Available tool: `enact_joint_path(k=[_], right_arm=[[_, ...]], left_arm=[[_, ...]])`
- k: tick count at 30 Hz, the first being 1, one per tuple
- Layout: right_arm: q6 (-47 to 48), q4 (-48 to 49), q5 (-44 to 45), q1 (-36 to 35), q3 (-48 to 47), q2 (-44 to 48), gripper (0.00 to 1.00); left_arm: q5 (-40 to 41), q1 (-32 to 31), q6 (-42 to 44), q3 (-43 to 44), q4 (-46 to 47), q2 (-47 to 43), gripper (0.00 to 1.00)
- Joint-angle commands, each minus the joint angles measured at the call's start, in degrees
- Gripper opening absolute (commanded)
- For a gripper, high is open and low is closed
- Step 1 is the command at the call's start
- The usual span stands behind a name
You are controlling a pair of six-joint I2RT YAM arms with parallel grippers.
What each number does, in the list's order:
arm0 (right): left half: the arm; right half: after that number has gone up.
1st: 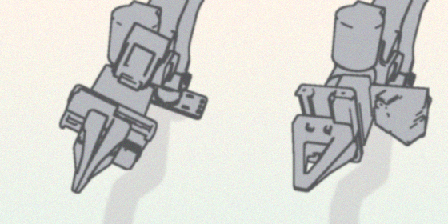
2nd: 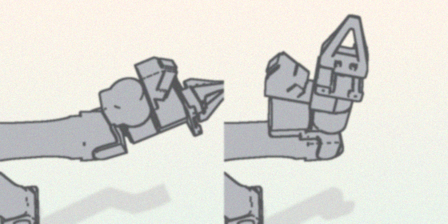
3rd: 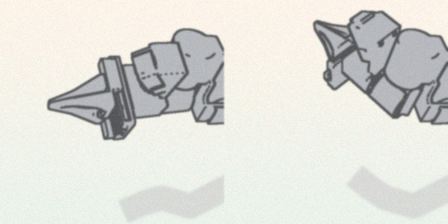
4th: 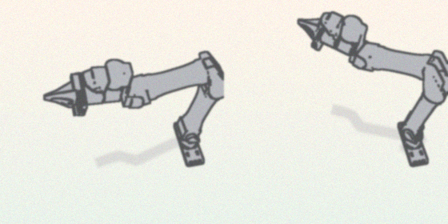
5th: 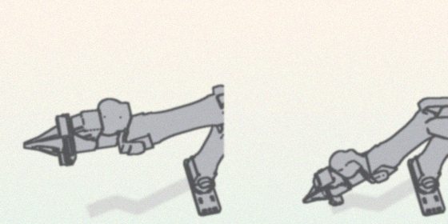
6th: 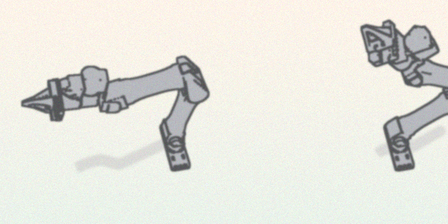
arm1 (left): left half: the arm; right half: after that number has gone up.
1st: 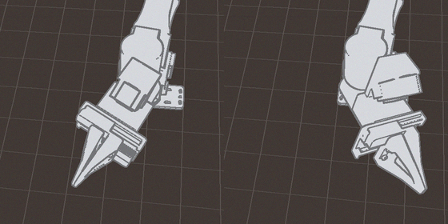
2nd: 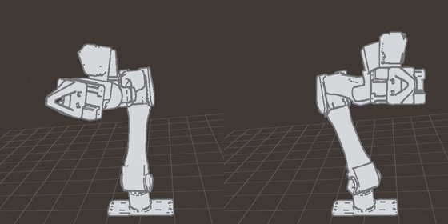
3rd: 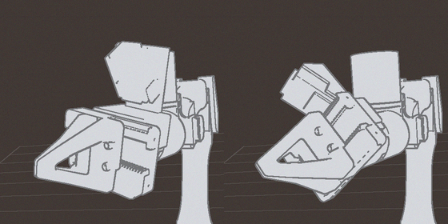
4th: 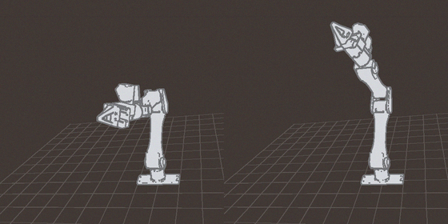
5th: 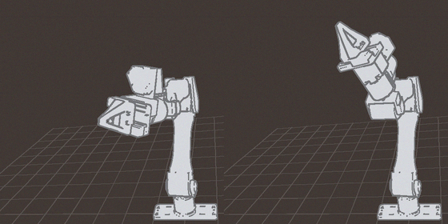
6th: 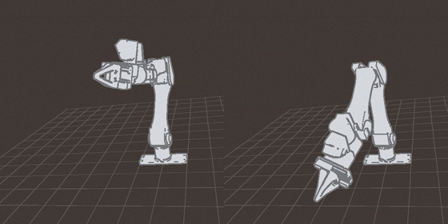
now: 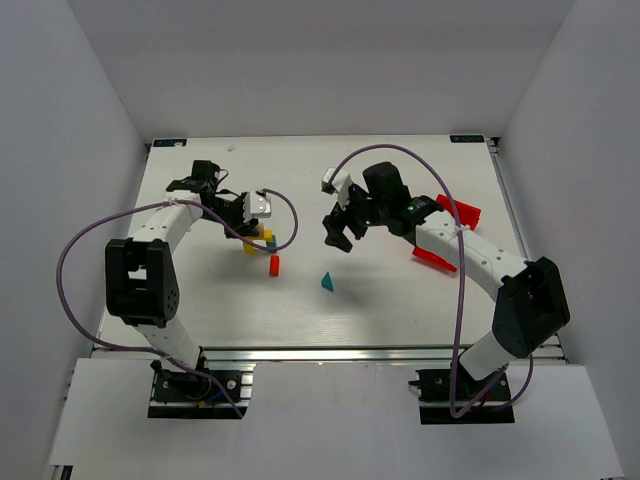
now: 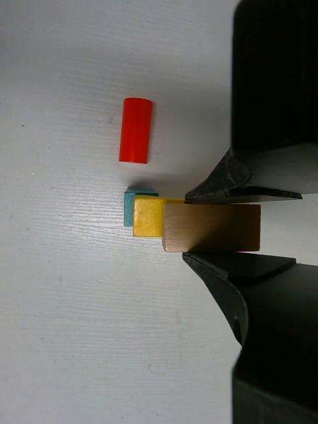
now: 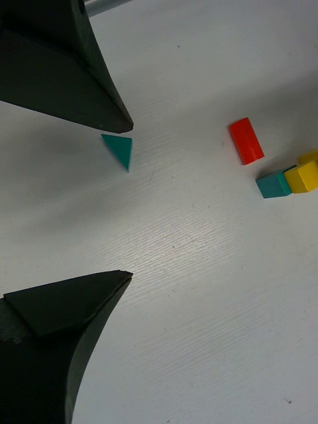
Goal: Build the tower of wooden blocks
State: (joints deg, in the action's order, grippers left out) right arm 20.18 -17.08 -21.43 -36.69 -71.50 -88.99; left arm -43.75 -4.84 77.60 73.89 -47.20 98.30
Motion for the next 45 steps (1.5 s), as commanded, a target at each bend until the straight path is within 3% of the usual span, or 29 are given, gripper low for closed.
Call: enact_joint_path(k=[1, 32, 45], right_arm=[[1.0, -0.2, -1.0, 0.5, -2.0, 0.1, 0.89], [1.4, -1.0, -1.2, 0.7, -2.6, 0.8, 0.89], [1.5, -1.7, -1.7, 0.7, -3.1, 0.7, 0.89]], left_arm=[[-3.4, -0.2, 1.8, 1.6, -1.4, -0.4, 0.02], [-3.7, -0.3, 3.7, 4.3, -4.7, 2.6, 0.07], [-3.2, -0.2, 3.4, 5.0, -5.0, 3.1, 0.15]])
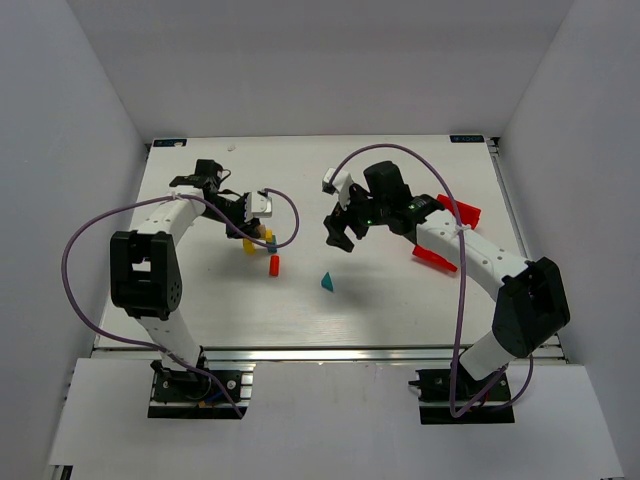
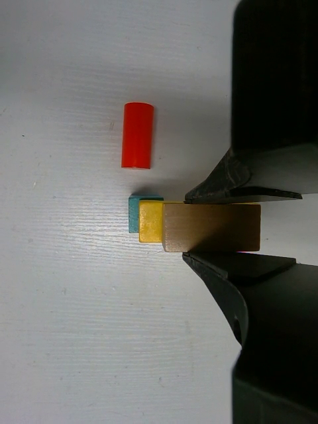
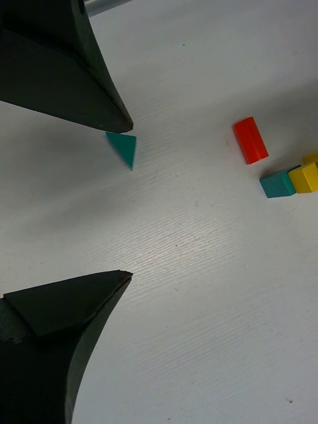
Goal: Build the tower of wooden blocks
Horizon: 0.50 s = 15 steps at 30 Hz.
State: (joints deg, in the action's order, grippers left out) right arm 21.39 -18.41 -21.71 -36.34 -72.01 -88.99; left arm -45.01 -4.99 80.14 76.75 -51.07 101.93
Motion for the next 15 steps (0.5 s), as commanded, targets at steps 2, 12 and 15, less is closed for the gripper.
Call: enact_joint_path(k=[2, 12, 15], right_arm=[[0.3, -0.7, -1.4, 0.3, -2.7, 0.7, 0.89], [0.4, -0.7, -1.3, 0.3, -2.8, 1.2, 0.90], [0.5, -1.0, -1.5, 0.4, -2.9, 1.2, 0.89]], left_arm=[[-1.9, -0.1, 0.9, 2.4, -1.3, -0.4, 0.17], [-1.3, -0.1, 0.5, 3.1, -2.3, 0.0, 0.23], [-0.9, -0.2, 0.4, 3.1, -2.0, 0.1, 0.23]])
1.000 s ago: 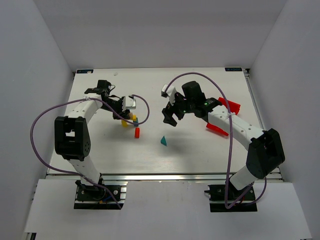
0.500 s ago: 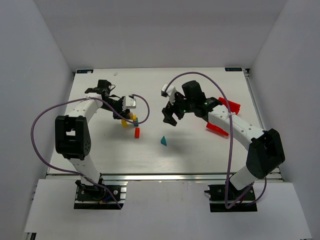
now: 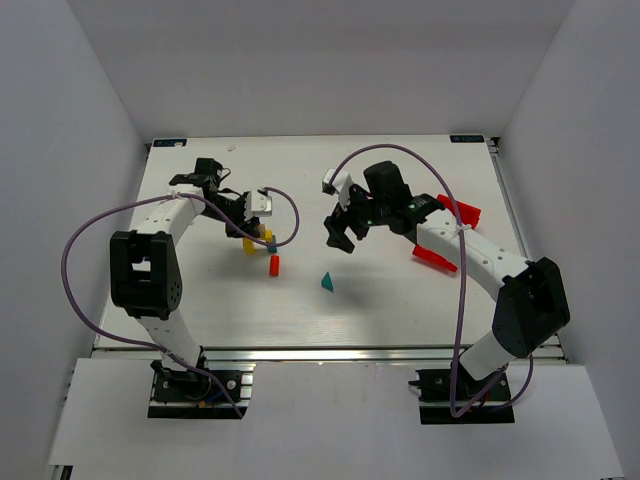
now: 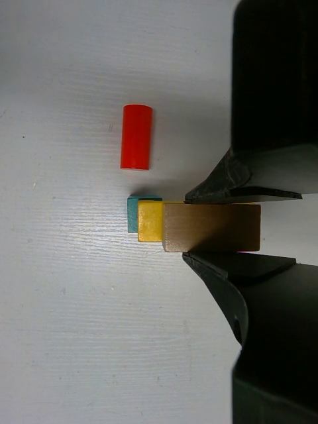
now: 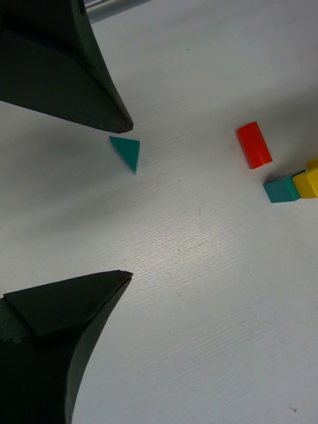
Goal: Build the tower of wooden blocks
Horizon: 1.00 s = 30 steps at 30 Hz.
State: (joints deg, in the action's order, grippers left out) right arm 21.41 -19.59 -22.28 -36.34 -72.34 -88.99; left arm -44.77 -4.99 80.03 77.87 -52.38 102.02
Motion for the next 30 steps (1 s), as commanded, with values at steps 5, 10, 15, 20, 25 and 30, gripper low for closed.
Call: enact_joint_path(k=[5, 10, 15, 20, 25, 30], right_arm=[[0.6, 0.1, -0.5, 0.3, -2.5, 1.4, 0.89], [0.7, -0.2, -0.9, 0.4, -2.6, 1.4, 0.89], [0.7, -0.3, -1.4, 0.3, -2.7, 1.4, 0.89], [1.0, -0.6, -1.8, 0.3, -3.0, 1.1, 0.89], [1.3, -1.0, -2.0, 0.3, -3.2, 1.2, 0.89], [1.4, -1.3, -2.5, 0.3, -3.3, 1.2, 0.89]], left_arm=[[-0.7, -0.6, 0.3, 1.7, -0.4, 0.0, 0.25], [-0.6, -0.5, -0.8, 1.7, 0.2, 0.3, 0.27], [-0.9, -0.5, -0.8, 2.1, -0.4, 0.3, 0.30], [-1.0, -0.3, -1.0, 2.1, -0.6, -0.1, 0.38], [-0.6, -0.3, -1.2, 2.1, -0.6, -0.1, 0.42], [-0.2, -0.3, -2.2, 2.4, -0.3, 0.0, 0.54]])
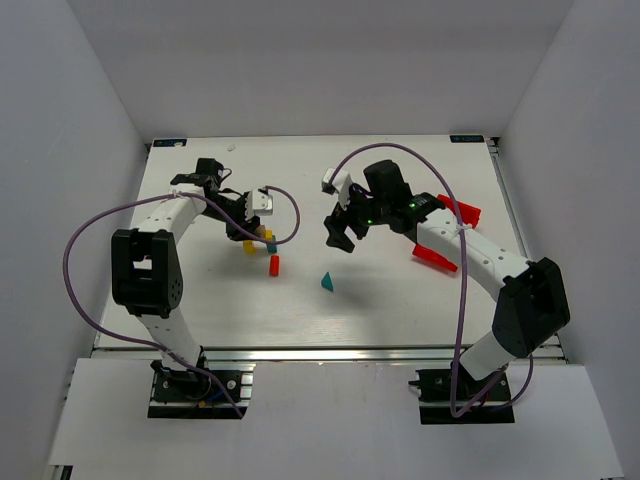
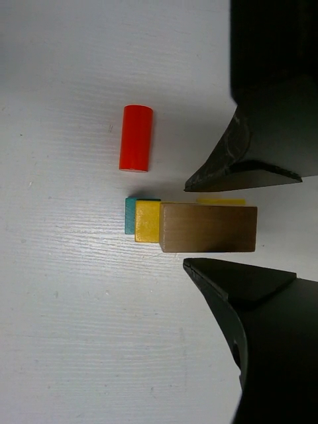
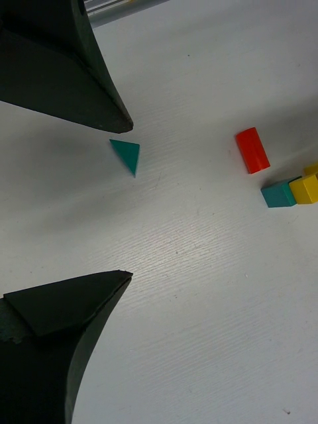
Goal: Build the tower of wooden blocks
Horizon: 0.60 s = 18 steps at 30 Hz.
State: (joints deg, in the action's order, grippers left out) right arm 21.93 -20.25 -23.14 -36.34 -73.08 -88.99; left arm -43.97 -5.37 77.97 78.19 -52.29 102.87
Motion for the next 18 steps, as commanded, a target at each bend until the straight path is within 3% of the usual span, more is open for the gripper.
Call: enact_joint_path(k=[1, 3, 10, 12, 13, 18], right_arm=[[0.7, -0.6, -1.5, 0.3, -2.6, 1.1, 0.90], [0.8, -0.3, -1.7, 0.3, -2.6, 1.0, 0.89], [0.7, 0.2, -1.7, 0.4, -2.3, 1.0, 0.89], [0.5, 0.6, -0.9, 0.3, -2.2, 0.9, 0.89], [0.0, 0.7, -0.5, 0.3, -2.2, 1.1, 0.89], [-4.3, 6.0, 3.0, 0.5, 1.8, 3.8, 0.89]], left_arm=[[-1.1, 0.1, -0.3, 2.1, -0.3, -0.8, 0.55], [-1.3, 0.1, -0.6, 2.1, 0.0, -0.8, 0.61], [-2.4, 0.3, 0.0, 3.0, -1.5, -1.4, 0.66], [-3.1, 0.4, -0.7, 3.7, -1.5, -1.7, 0.78], [-3.5, 0.4, -1.5, 4.0, -0.8, -2.0, 0.98], [-5.2, 0.4, -5.1, 5.8, -0.7, -5.9, 0.98]])
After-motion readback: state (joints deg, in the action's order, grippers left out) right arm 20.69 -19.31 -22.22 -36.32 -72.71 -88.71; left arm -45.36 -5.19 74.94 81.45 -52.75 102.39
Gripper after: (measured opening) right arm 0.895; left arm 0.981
